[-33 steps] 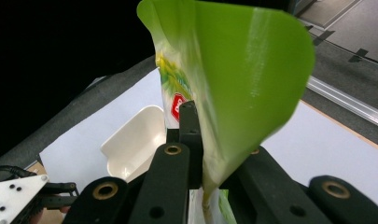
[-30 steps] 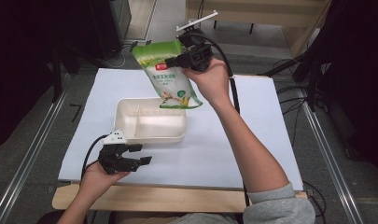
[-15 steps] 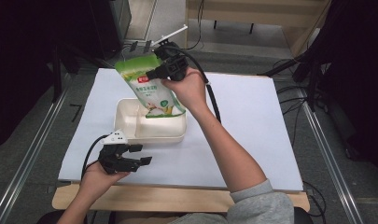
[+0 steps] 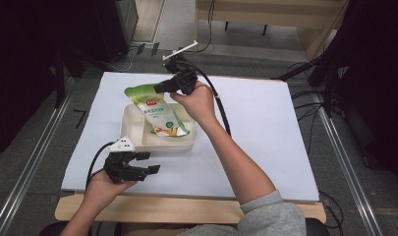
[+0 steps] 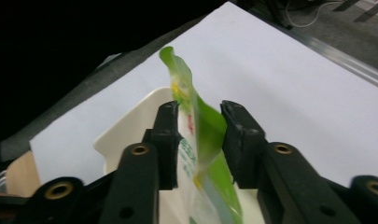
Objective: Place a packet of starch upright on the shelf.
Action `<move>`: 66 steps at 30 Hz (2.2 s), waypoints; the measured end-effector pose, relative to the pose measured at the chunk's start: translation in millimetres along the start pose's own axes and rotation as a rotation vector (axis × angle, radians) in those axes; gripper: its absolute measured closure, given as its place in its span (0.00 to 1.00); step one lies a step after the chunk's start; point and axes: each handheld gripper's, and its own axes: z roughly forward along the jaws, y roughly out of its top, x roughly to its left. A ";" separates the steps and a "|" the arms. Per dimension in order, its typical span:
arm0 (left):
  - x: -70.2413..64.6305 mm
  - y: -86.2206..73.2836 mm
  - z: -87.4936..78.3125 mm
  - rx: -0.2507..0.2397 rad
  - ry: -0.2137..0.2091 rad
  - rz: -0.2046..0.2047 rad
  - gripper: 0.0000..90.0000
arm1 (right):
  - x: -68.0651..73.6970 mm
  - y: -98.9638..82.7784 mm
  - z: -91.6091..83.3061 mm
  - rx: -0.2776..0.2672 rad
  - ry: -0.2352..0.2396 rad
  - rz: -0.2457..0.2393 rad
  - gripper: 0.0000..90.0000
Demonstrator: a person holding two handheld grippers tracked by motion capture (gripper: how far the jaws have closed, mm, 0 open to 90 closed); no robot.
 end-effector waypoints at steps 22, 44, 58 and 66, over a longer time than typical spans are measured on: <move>-0.2 0.2 -0.9 -0.002 0.004 0.000 0.39 | -11.6 -14.7 1.5 0.052 -0.042 0.011 0.97; 0.2 0.5 0.7 0.009 0.006 -0.003 0.39 | -57.8 -49.2 -34.4 -0.035 -0.029 0.093 0.69; -0.5 0.5 1.7 0.013 0.000 -0.002 0.39 | -57.5 -96.1 -59.6 -0.101 -0.034 0.030 0.54; -0.6 0.5 2.7 0.011 0.000 -0.002 0.39 | -57.2 -127.5 -74.2 -0.082 -0.042 0.012 0.50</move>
